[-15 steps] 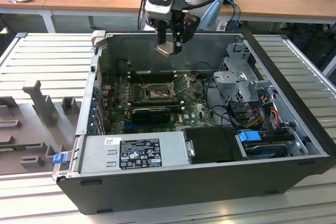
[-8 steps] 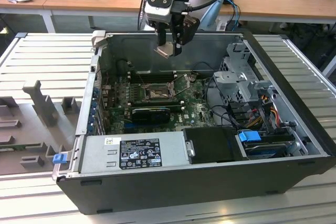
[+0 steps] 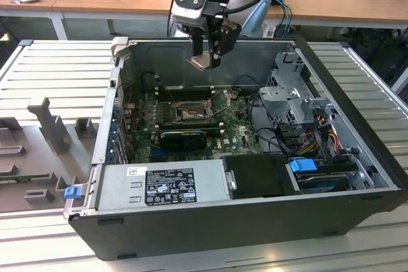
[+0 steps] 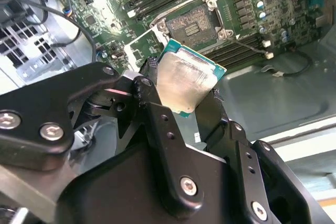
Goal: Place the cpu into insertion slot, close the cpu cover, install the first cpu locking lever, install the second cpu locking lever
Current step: 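Place the cpu into insertion slot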
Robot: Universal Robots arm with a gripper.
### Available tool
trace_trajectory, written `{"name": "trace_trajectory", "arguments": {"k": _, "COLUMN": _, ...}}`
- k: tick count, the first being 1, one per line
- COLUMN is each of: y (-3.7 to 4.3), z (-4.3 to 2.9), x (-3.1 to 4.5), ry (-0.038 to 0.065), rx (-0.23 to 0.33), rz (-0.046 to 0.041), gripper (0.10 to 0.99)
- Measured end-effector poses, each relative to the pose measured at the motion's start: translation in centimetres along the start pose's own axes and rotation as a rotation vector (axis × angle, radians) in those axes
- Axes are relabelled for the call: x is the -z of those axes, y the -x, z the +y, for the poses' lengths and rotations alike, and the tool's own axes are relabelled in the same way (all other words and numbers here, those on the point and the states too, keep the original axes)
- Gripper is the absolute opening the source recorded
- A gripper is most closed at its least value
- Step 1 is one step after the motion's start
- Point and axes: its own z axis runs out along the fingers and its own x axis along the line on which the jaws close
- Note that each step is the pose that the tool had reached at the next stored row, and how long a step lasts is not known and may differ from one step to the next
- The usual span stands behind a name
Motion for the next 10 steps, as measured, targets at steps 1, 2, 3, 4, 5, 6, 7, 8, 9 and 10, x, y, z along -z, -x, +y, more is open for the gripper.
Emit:
{"name": "trace_trajectory", "arguments": {"k": 1, "y": 0.0, "z": 0.0, "x": -0.01, "ry": 0.0, "rx": -0.018, "rz": -0.0015, "gripper": 0.529}}
{"name": "trace_trajectory", "arguments": {"k": 2, "y": 0.0, "z": 0.0, "x": -0.01, "ry": 0.0, "rx": -0.032, "rz": -0.0027, "gripper": 0.529}}
{"name": "trace_trajectory", "arguments": {"k": 3, "y": 0.0, "z": 0.0, "x": -0.02, "ry": 0.0, "rx": -0.049, "rz": -0.0041, "gripper": 0.529}}
{"name": "trace_trajectory", "arguments": {"k": 4, "y": 0.0, "z": 0.0, "x": -0.04, "ry": 0.001, "rx": -0.08, "rz": -0.0067, "gripper": 0.529}}
{"name": "trace_trajectory", "arguments": {"k": 5, "y": 0.0, "z": 0.0, "x": -0.04, "ry": 0.001, "rx": -0.101, "rz": -0.0084, "gripper": 0.529}}
{"name": "trace_trajectory", "arguments": {"k": 6, "y": 0.0, "z": 0.0, "x": -0.05, "ry": 0.001, "rx": -0.116, "rz": -0.0097, "gripper": 0.529}}
{"name": "trace_trajectory", "arguments": {"k": 7, "y": 0.0, "z": 0.0, "x": -0.07, "ry": 0.002, "rx": -0.134, "rz": -0.011, "gripper": 0.529}}
{"name": "trace_trajectory", "arguments": {"k": 8, "y": 0.0, "z": 0.0, "x": -0.09, "ry": 0.002, "rx": -0.14, "rz": -0.0115, "gripper": 0.529}}
{"name": "trace_trajectory", "arguments": {"k": 9, "y": 0.01, "z": -0.01, "x": -0.18, "ry": 0.001, "rx": -0.142, "rz": -0.0117, "gripper": 0.529}}
{"name": "trace_trajectory", "arguments": {"k": 10, "y": 0.01, "z": -0.01, "x": -0.24, "ry": 0.001, "rx": -0.142, "rz": -0.0116, "gripper": 0.529}}
